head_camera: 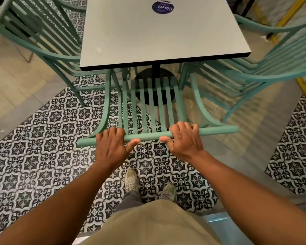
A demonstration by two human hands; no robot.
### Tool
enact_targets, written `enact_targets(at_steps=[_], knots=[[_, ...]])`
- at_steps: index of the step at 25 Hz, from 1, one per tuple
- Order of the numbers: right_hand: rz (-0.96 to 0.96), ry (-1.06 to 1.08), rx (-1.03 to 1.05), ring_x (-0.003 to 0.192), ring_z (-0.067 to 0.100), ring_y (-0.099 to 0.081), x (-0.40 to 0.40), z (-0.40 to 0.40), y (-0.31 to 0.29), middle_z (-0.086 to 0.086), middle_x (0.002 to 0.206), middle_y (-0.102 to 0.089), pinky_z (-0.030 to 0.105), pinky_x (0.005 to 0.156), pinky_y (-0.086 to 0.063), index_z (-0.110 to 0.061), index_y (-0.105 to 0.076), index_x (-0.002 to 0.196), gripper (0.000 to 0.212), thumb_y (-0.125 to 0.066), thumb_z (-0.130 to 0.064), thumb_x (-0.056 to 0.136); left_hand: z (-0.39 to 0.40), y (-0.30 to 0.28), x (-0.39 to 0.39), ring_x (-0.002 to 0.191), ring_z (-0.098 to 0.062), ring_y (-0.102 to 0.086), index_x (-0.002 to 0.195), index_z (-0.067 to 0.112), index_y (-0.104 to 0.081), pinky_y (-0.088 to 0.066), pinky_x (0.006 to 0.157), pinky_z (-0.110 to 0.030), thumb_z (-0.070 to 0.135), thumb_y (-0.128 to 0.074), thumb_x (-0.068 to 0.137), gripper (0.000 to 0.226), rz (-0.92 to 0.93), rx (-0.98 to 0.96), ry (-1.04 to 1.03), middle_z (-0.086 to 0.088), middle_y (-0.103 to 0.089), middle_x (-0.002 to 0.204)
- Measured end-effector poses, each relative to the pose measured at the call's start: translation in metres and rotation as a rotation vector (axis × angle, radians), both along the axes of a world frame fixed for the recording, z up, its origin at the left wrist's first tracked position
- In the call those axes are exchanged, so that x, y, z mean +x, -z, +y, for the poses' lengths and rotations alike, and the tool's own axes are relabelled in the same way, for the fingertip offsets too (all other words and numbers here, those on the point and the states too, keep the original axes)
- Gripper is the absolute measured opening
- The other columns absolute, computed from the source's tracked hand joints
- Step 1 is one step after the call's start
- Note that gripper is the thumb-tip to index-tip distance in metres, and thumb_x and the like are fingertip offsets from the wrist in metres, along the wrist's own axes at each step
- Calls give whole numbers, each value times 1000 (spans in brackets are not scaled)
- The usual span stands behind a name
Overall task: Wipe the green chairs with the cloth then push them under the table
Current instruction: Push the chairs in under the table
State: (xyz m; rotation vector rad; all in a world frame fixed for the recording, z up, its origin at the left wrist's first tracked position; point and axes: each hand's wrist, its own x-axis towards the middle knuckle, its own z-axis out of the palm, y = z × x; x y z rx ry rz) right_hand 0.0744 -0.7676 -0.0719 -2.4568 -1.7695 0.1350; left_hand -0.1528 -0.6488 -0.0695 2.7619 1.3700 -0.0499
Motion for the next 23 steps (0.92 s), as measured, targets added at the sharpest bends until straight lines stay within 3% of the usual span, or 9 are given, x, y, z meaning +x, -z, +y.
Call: enact_targets(at_steps=[2,4,7,11,14,18,23], knots=[[46,-16,-35,85,19,-47,2,-3,-1,-3,93,-50,41,87,-36,-24,-51,98,65,-8,-72,89,-5,-5,4,87,-19,-44,106,23,-49,-34,83,-40,80,-9,84,73,9,-42,-20,-1,-50,96],[92,28,-12,106,20,-49,13,-8,-9,-1,115,-53,49,102,-28,-24,-48,124,66,-14,-70,90,-14,-15,30,111,-23,-46,129,23,-41,-31,102,-52,81,-9,84,80,15,-57,24,-8,-51,123],[87,263,21,127,23,-42,58,-34,-31,3,139,-45,57,109,-20,-23,-36,141,71,-13,-67,90,-40,-41,117,140,-28,-27,146,23,-26,-12,115,-57,80,-11,86,84,-46,-129,213,-13,-30,153],[101,687,-58,139,29,-28,137,-130,-51,7,153,-30,57,112,-20,-22,-24,148,69,-20,-64,93,-109,-71,254,147,-29,-9,151,25,-18,-5,117,-56,78,-8,86,85,-82,-182,581,-13,-13,160],[154,917,-192,147,32,-10,168,-219,-58,11,161,-10,55,115,-10,-20,-9,154,73,-21,-62,95,-172,-72,337,148,-28,2,153,25,-10,2,117,-57,78,-9,85,86,24,-201,794,-12,-1,161],[189,1090,-267,148,34,6,198,-293,-64,12,162,8,59,116,0,-23,3,154,74,-19,-63,96,-234,-67,404,148,-28,6,154,24,-4,4,116,-57,76,-10,86,85,106,-181,926,-10,5,162],[221,1198,-255,148,36,8,250,-335,-63,11,161,11,61,115,1,-26,5,154,79,-17,-69,92,-274,-56,469,148,-28,8,154,25,-1,7,114,-57,79,-7,85,88,160,-169,1013,-9,7,161]])
